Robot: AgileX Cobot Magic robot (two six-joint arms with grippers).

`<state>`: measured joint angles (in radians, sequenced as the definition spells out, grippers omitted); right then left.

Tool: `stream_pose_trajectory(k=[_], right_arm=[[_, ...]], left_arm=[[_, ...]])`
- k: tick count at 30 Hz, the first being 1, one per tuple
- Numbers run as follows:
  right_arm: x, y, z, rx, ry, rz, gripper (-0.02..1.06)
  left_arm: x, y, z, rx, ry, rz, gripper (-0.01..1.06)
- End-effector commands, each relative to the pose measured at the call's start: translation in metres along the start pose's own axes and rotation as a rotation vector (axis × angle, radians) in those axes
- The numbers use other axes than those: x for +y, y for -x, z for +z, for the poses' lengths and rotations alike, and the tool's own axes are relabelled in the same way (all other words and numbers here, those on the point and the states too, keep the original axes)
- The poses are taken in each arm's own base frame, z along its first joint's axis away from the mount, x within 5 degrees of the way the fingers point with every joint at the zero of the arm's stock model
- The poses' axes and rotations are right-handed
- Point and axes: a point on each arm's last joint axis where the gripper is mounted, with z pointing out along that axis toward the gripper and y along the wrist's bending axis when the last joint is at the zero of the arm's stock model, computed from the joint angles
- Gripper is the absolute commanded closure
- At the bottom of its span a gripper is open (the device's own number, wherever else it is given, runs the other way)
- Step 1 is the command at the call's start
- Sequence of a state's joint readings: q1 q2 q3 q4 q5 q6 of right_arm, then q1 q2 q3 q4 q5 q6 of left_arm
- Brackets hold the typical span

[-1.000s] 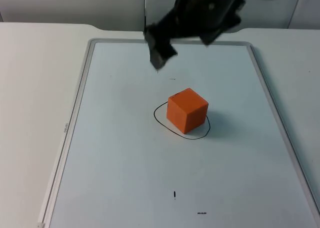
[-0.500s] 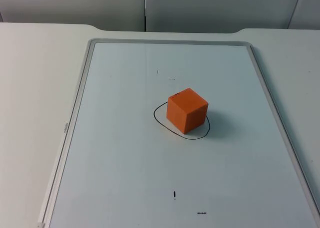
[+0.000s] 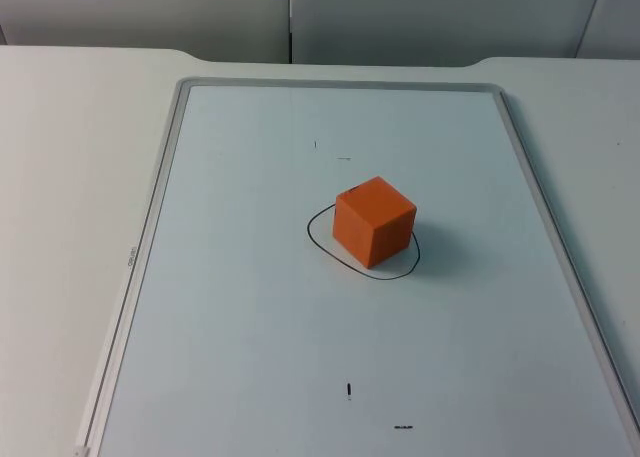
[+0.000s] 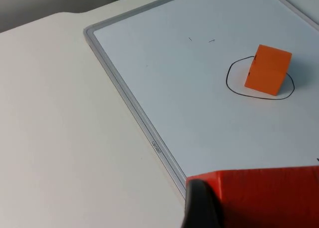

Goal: Pick up one cube with the left hand and another cube with the right hand. First place the cube in the right hand at the target position, then stack the cube in the left hand on top.

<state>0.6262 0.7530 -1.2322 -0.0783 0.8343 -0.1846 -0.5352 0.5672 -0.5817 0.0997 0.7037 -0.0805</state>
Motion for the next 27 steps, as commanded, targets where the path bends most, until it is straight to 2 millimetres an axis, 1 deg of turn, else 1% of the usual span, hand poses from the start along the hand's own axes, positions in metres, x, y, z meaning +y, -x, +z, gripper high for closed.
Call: stream_pose_trajectory(k=[1,3,5,6,8,10,11,13,15,16,18,19,20,21,24,26,27], right_arm=[[0.003,-0.013,-0.009,-0.042,-0.001,0.035,0.01],[0.007,-0.029,-0.02,-0.068,-0.005,0.055,0.01],[0.009,-0.041,-0.031,-0.097,-0.011,0.062,0.01],[0.009,-0.041,-0.031,-0.097,-0.011,0.062,0.01],[0.011,-0.045,-0.042,-0.137,-0.005,0.076,0.01],[0.012,-0.045,-0.044,-0.148,0.014,0.093,0.01],[0.012,-0.045,-0.044,-0.148,0.014,0.093,0.01],[0.013,-0.044,-0.044,-0.151,0.025,0.103,0.01],[0.014,-0.044,-0.043,-0.153,0.032,0.104,0.01],[0.014,-0.044,-0.043,-0.153,0.032,0.104,0.01],[0.014,-0.043,-0.043,-0.159,0.03,0.09,0.01],[0.014,-0.043,-0.043,-0.163,0.029,0.086,0.01],[0.013,-0.042,-0.043,-0.168,0.028,0.086,0.01],[0.013,-0.042,-0.043,-0.168,0.028,0.086,0.01],[0.013,-0.041,-0.043,-0.181,0.021,0.08,0.01],[0.012,-0.04,-0.044,-0.194,0.018,0.079,0.01],[0.012,-0.04,-0.044,-0.194,0.018,0.079,0.01]], left_arm=[[0.0,0.002,-0.001,-0.029,-0.001,0.007,0.86],[0.0,0.002,-0.001,-0.037,-0.002,0.013,0.86],[0.0,0.004,-0.001,-0.056,-0.004,0.013,0.86],[0.0,0.004,-0.001,-0.056,-0.004,0.013,0.86],[-0.001,0.009,0.001,-0.084,-0.011,0.008,0.86],[-0.003,0.017,0.004,-0.08,-0.022,-0.005,0.86],[-0.003,0.017,0.004,-0.08,-0.022,-0.005,0.86],[-0.004,0.028,0.01,-0.065,-0.028,-0.005,0.86],[-0.006,0.044,0.021,-0.058,-0.048,0.013,0.86],[-0.006,0.044,0.021,-0.058,-0.048,0.013,0.86],[-0.011,0.06,0.035,-0.06,-0.088,0.04,0.86],[-0.016,0.074,0.05,-0.049,-0.123,0.053,0.86],[-0.018,0.081,0.059,-0.041,-0.144,0.072,0.86],[-0.018,0.081,0.059,-0.041,-0.144,0.072,0.86],[-0.025,0.104,0.095,0.006,-0.194,0.118,0.86],[-0.03,0.119,0.123,0.037,-0.223,0.135,0.86],[-0.03,0.119,0.123,0.037,-0.223,0.135,0.86]])
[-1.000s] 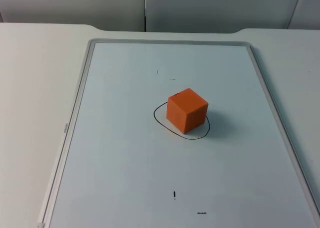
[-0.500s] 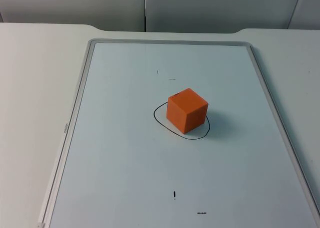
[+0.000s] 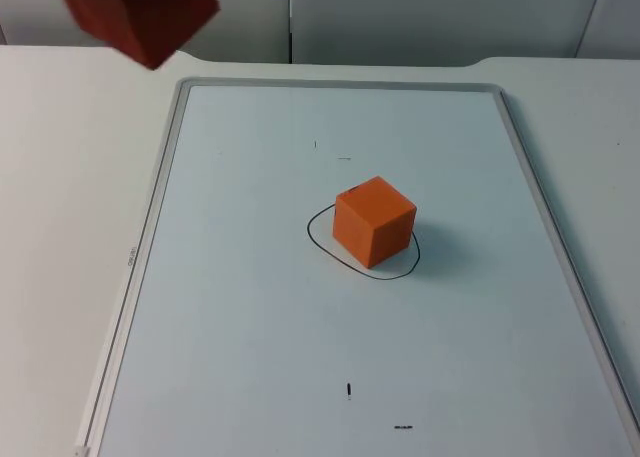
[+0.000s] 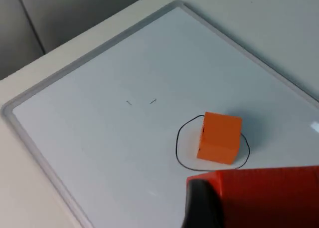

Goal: Pick up one cube with the left hand and another cube with the right hand. First place the cube in the right hand at the target position, then stack the cube in the left hand on top.

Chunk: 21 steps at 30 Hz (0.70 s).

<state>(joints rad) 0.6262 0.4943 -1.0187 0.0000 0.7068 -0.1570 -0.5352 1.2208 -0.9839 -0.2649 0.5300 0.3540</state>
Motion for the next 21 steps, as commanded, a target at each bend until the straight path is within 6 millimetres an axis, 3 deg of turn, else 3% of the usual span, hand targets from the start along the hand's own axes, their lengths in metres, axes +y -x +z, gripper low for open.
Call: stream_pose_trajectory(k=[1,4,5,9,10,13,21], right_arm=[[0.0,0.001,0.002,-0.017,-0.004,-0.007,0.01],[0.0,0.001,0.002,-0.019,-0.005,-0.007,0.01],[0.0,0.001,0.002,-0.019,-0.005,-0.007,0.01],[0.0,0.001,0.002,-0.019,-0.005,-0.012,0.01],[0.0,0.001,0.002,-0.019,-0.005,-0.012,0.01],[0.0,0.0,0.002,-0.016,-0.005,-0.033,0.01],[0.0,0.0,0.002,-0.008,-0.003,-0.033,0.01]], left_arm=[[0.0,0.016,0.024,-0.002,-0.036,0.012,0.86],[0.005,0.029,0.064,0.053,-0.064,0.014,0.86],[0.005,0.029,0.064,0.053,-0.064,0.014,0.86],[0.009,0.037,0.113,0.13,-0.101,0.002,0.86],[0.009,0.037,0.113,0.13,-0.101,0.002,0.86],[0.0,0.041,0.15,0.178,-0.14,0.032,0.86],[-0.012,0.032,0.198,0.26,-0.193,0.075,0.86]])
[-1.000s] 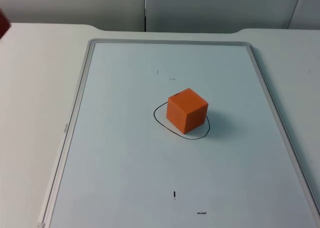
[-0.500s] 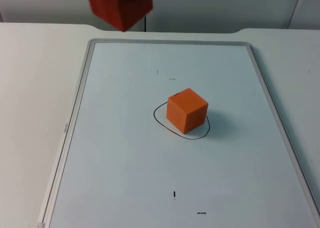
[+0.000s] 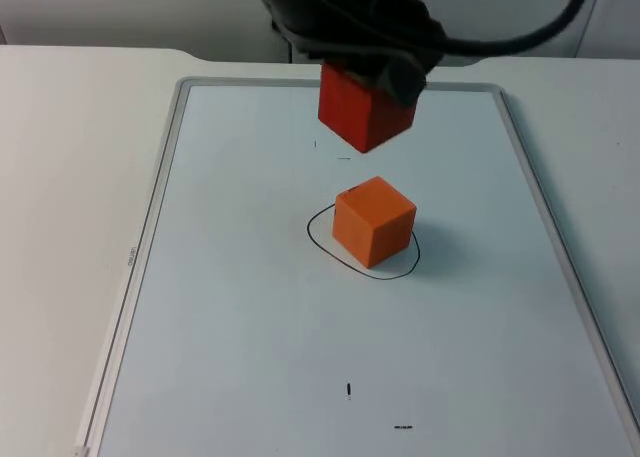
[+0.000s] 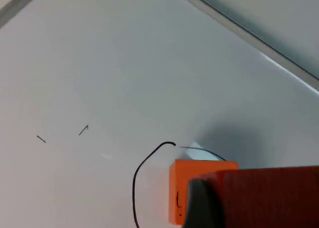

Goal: Pick up one cube with the left hand and another cube with the right hand. First place the cube in the right hand at the target position, then stack the cube in the left hand on top.

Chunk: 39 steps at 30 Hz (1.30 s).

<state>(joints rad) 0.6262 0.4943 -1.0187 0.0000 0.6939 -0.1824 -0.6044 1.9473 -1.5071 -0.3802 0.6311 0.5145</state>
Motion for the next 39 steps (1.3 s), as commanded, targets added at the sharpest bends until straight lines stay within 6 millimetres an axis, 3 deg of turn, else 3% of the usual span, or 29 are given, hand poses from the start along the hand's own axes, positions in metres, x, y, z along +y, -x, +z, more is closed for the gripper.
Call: stream_pose_trajectory(k=[1,6,16,39], right_arm=[[0.0,-0.003,0.003,0.01,0.0,-0.007,0.01],[0.002,-0.013,0.011,0.017,-0.002,-0.017,0.01],[0.004,-0.022,0.019,0.024,0.0,-0.019,0.01],[0.004,-0.021,0.019,0.017,0.002,-0.02,0.01]], left_arm=[[-0.002,0.001,0.008,0.008,-0.015,-0.002,0.86],[0.002,-0.003,0.031,0.046,-0.026,-0.009,0.86],[0.005,-0.011,0.052,0.057,-0.027,-0.028,0.86],[0.003,-0.007,0.054,0.01,-0.053,0.013,0.86]])
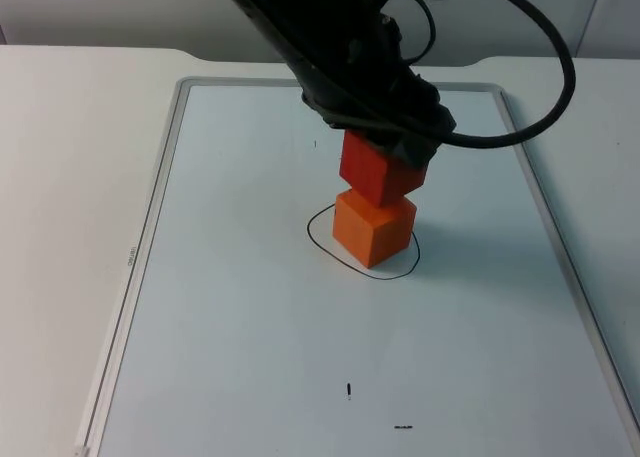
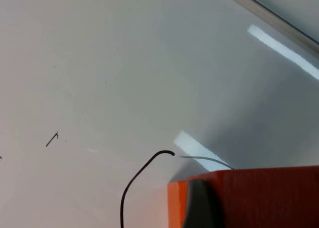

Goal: Pick up one cube with the left hand and another cube with the right hand. First place the cube in the right hand at the target position, then stack the cube in the left hand on top.

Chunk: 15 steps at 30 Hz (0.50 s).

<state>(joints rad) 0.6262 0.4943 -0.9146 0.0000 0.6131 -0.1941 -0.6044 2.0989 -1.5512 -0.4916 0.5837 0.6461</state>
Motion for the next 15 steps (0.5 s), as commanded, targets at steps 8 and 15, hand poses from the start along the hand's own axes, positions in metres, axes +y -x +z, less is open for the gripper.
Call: stream_pose_trajectory(k=[8,15], right_arm=[[0.0,0.0,0.001,-0.003,-0.006,-0.02,0.01],[0.0,0.0,0.001,-0.003,-0.006,-0.02,0.01]], left_arm=[[-0.002,-0.003,0.01,0.016,-0.016,-0.008,0.86],[-0.001,-0.004,0.014,0.02,-0.015,-0.013,0.86]])
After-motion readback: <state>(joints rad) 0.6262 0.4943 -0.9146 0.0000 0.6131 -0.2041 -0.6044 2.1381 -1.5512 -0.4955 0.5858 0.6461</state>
